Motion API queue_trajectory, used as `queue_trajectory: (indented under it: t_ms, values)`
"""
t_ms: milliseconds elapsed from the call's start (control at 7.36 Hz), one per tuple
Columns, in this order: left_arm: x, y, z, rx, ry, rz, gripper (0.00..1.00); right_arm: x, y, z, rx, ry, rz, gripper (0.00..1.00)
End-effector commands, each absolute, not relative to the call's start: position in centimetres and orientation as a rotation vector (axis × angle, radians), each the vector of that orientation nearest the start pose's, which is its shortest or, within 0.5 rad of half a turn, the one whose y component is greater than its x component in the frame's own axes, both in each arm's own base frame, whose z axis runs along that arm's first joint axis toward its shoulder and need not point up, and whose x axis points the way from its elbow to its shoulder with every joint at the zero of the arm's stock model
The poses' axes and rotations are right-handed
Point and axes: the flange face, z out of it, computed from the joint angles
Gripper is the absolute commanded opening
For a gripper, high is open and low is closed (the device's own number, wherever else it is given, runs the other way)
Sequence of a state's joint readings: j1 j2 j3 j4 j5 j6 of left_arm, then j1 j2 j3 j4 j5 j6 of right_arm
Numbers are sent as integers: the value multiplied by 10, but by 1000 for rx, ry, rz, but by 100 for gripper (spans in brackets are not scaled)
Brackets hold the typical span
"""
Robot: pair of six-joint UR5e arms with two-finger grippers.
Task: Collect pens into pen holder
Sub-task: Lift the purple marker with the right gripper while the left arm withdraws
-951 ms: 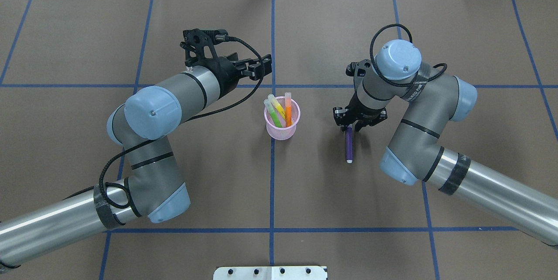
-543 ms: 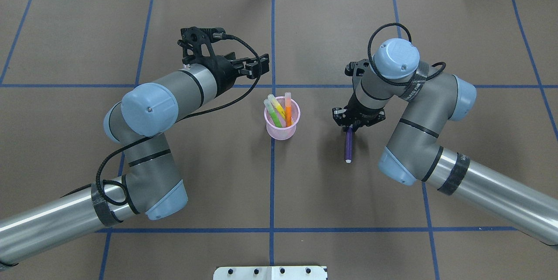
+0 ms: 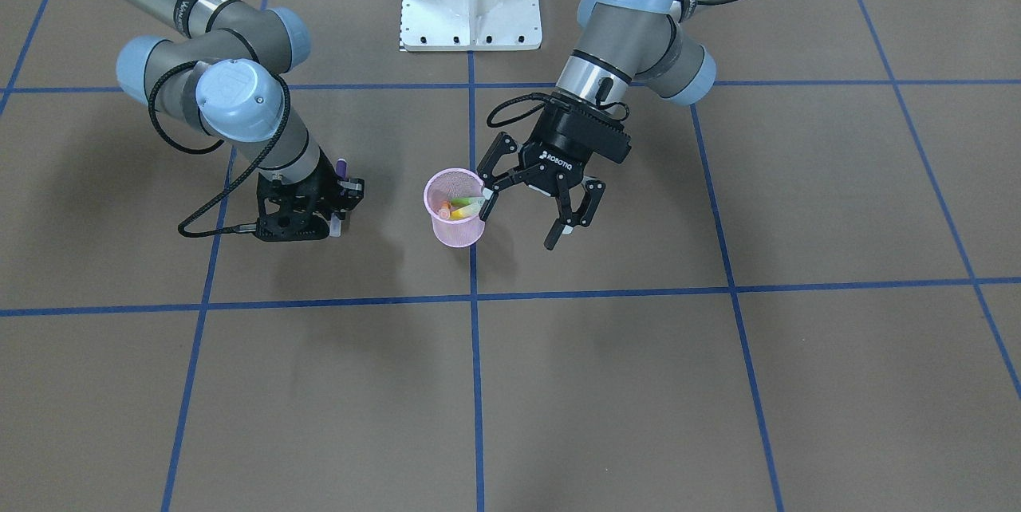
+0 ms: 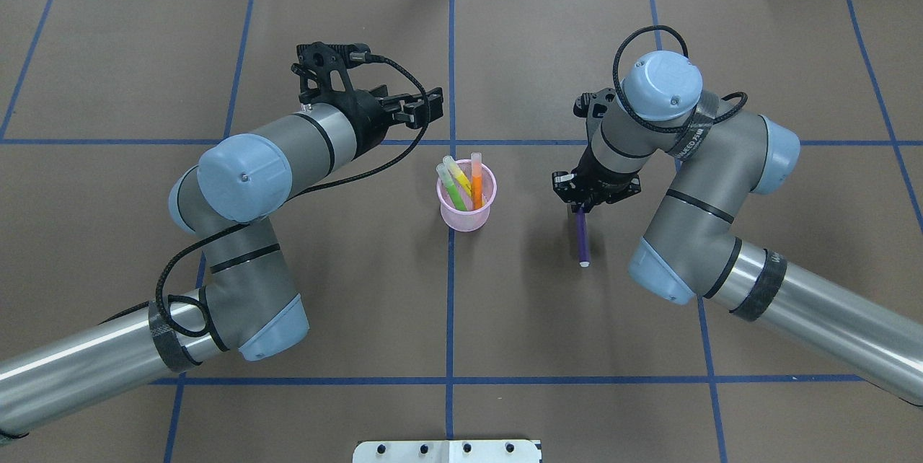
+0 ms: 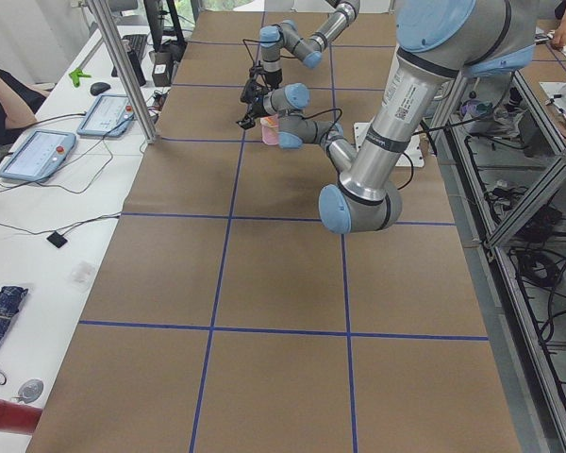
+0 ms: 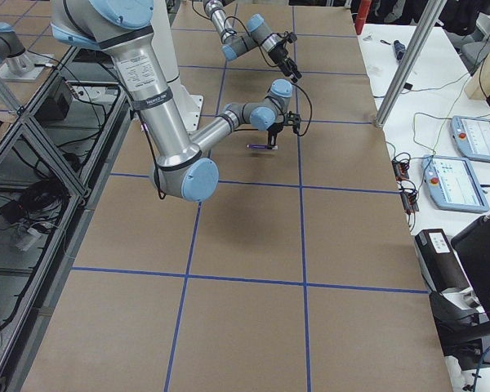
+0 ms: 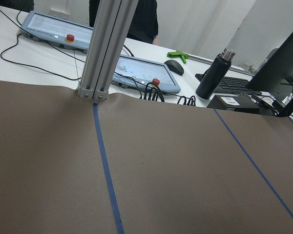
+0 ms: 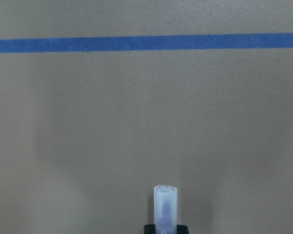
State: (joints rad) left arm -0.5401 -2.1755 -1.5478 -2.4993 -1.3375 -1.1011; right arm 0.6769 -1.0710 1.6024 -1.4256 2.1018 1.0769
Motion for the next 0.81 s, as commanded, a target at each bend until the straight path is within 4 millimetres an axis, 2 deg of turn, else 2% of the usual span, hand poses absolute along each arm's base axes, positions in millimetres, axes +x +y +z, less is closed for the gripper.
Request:
queue_trajectory:
  t_ms: [0, 136, 272, 407, 543, 679]
  values:
    - [466, -503, 235, 846, 1198, -210, 98, -454, -493, 325, -32, -857, 7, 0]
    - [429, -524, 265, 774, 1190, -176, 98, -446, -496, 314, -10, -872, 14, 0]
    - [395, -540, 297, 709, 1178, -156, 98, -430, -499, 295, 24, -899, 23, 0]
    - [363, -553, 320, 675, 1154, -118, 98, -412, -502, 279, 65, -917, 37, 0]
    - [331, -560, 353, 645, 1115, -82, 98, -398, -499, 257, 138, -936, 47, 0]
    - [296, -568, 375, 607, 1100, -53, 98, -388, -495, 239, 207, -946, 59, 0]
